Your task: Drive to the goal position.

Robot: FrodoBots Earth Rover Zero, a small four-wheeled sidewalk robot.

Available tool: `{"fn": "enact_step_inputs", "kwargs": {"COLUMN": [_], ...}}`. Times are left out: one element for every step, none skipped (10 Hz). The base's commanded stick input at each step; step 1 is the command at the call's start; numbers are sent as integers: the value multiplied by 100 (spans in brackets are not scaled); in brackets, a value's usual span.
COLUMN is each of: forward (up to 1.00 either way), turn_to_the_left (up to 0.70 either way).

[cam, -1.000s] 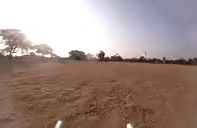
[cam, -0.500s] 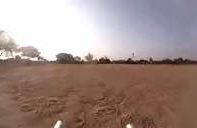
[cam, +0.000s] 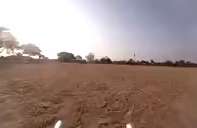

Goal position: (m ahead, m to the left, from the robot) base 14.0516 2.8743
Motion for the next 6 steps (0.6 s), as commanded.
{"fn": "enact_step_inputs", "kwargs": {"forward": [70, 70, 70, 70, 70, 70], "turn_to_the_left": [0, 0, 0, 0, 0, 0]}}
